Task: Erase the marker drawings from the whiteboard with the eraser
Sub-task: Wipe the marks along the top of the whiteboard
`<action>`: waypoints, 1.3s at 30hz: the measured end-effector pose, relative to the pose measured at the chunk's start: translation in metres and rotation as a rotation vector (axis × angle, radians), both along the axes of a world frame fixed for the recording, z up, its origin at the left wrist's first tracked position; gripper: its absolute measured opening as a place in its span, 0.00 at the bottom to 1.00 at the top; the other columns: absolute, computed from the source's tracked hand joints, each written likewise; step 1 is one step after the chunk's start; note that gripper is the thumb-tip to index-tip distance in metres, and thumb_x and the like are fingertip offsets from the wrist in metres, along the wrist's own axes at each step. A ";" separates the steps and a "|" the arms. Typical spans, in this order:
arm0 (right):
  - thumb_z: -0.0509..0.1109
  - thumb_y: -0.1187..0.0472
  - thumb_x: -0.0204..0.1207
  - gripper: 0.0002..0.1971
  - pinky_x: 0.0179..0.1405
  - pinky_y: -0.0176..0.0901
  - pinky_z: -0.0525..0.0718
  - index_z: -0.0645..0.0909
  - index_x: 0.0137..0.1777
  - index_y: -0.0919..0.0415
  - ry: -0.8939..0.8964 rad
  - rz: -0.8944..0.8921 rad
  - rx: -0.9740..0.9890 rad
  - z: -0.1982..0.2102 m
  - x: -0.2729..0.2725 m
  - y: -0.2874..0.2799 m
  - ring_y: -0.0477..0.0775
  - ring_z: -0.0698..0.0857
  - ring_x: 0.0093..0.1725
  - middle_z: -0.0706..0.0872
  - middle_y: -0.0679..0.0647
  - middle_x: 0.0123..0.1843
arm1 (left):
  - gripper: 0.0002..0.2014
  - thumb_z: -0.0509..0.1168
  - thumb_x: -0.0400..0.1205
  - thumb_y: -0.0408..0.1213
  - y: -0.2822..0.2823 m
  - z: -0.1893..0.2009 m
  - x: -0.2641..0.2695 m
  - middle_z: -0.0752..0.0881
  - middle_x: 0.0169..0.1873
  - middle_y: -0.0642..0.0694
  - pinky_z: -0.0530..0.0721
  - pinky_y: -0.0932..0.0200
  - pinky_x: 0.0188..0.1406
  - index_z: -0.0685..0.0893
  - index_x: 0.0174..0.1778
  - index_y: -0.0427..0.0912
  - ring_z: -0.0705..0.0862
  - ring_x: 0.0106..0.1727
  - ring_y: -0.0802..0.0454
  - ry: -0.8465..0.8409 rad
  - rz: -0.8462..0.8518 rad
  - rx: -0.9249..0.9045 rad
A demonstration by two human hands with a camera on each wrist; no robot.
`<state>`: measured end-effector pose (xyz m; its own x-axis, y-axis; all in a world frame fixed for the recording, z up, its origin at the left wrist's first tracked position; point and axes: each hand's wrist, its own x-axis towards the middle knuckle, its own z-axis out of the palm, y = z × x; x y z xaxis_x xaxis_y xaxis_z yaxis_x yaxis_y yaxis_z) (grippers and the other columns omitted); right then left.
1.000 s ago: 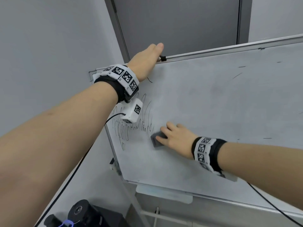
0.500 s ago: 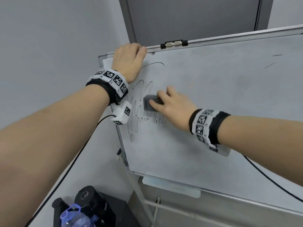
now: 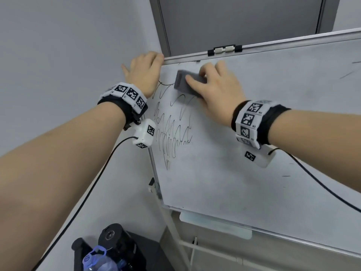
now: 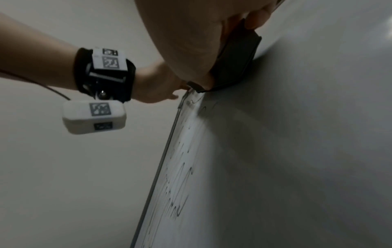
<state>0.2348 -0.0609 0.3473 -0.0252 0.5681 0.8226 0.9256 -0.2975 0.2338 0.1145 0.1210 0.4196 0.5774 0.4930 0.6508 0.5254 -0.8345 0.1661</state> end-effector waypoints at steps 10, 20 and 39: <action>0.66 0.67 0.59 0.25 0.31 0.47 0.65 0.81 0.58 0.52 -0.263 -0.034 -0.651 -0.106 -0.039 0.018 0.62 0.72 0.50 0.75 0.58 0.55 | 0.24 0.42 0.83 0.51 0.004 -0.006 0.000 0.81 0.62 0.55 0.42 0.28 0.80 0.81 0.62 0.56 0.73 0.71 0.48 -0.116 -0.069 -0.074; 0.69 0.70 0.69 0.21 0.35 0.50 0.63 0.82 0.62 0.55 -0.101 -0.007 -0.006 0.016 -0.023 0.045 0.65 0.74 0.49 0.78 0.63 0.52 | 0.25 0.42 0.82 0.48 0.014 0.001 -0.010 0.86 0.56 0.48 0.44 0.35 0.82 0.82 0.60 0.46 0.77 0.66 0.44 -0.167 -0.152 -0.096; 0.68 0.70 0.64 0.25 0.37 0.52 0.65 0.81 0.63 0.57 -0.144 -0.019 -0.098 0.031 -0.041 0.077 0.65 0.73 0.51 0.78 0.63 0.55 | 0.19 0.47 0.89 0.39 0.044 0.011 -0.028 0.82 0.53 0.50 0.74 0.54 0.67 0.84 0.57 0.41 0.78 0.58 0.52 -0.304 -0.310 -0.385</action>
<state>0.1941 0.0161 0.3781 -0.1274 0.6470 0.7518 0.8747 -0.2840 0.3927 0.0869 0.1648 0.4306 0.5477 0.5647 0.6174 0.1473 -0.7914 0.5933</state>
